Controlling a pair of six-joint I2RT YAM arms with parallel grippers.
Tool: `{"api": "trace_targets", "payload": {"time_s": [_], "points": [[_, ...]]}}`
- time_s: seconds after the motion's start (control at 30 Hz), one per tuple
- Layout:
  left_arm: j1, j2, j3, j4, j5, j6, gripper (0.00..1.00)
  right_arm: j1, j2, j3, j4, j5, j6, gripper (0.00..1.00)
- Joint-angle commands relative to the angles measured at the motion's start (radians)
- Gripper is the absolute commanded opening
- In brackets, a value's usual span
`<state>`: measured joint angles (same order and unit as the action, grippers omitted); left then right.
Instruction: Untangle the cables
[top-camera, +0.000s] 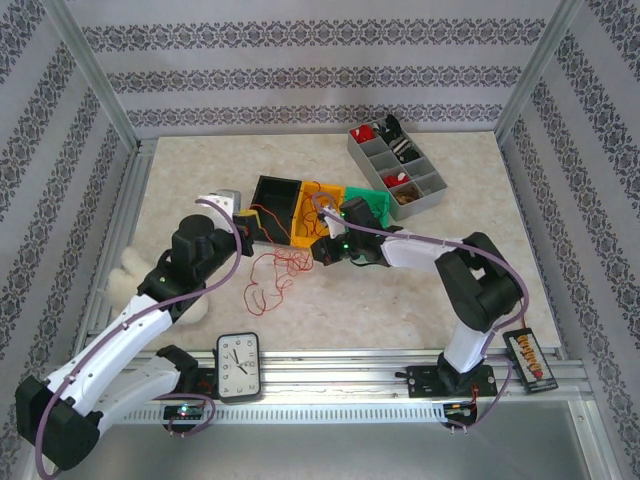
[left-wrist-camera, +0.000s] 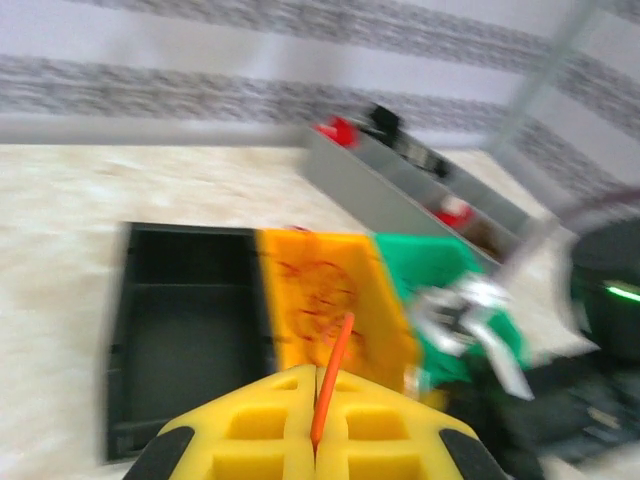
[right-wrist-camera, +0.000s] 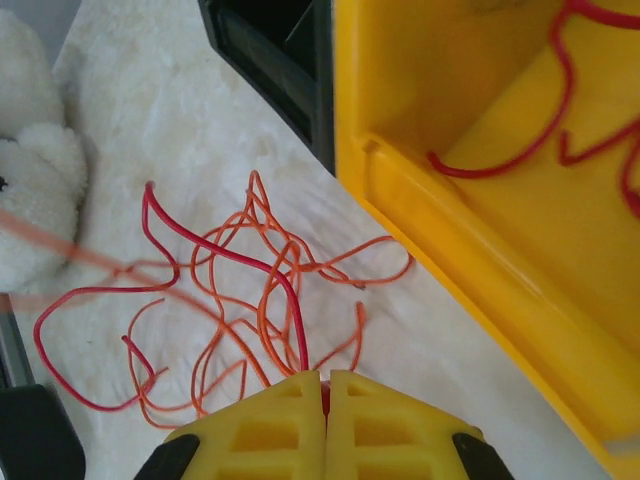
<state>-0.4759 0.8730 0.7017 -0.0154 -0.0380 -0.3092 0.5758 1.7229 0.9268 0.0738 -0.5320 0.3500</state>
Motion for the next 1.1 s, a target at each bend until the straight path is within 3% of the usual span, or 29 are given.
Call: {"api": "trace_targets", "payload": {"time_s": [0.0,0.1,0.3,0.8,1.07], "points": [[0.007,-0.046,-0.038,-0.042,-0.396,-0.063,0.00,-0.025,-0.112,-0.066,-0.021,0.074,0.013,0.02],[0.009,-0.066,-0.057,-0.079,-0.587,-0.102,0.00,-0.048,-0.207,-0.132,-0.054,0.123,0.013,0.01],[0.014,-0.048,-0.044,-0.234,-0.799,-0.225,0.00,-0.115,-0.394,-0.227,-0.126,0.248,0.014,0.00],[0.058,-0.011,0.024,-0.583,-1.071,-0.507,0.00,-0.261,-0.652,-0.303,-0.294,0.660,0.039,0.00],[0.113,-0.002,0.057,-0.651,-1.090,-0.524,0.00,-0.387,-0.734,-0.335,-0.372,0.788,0.111,0.00]]}}
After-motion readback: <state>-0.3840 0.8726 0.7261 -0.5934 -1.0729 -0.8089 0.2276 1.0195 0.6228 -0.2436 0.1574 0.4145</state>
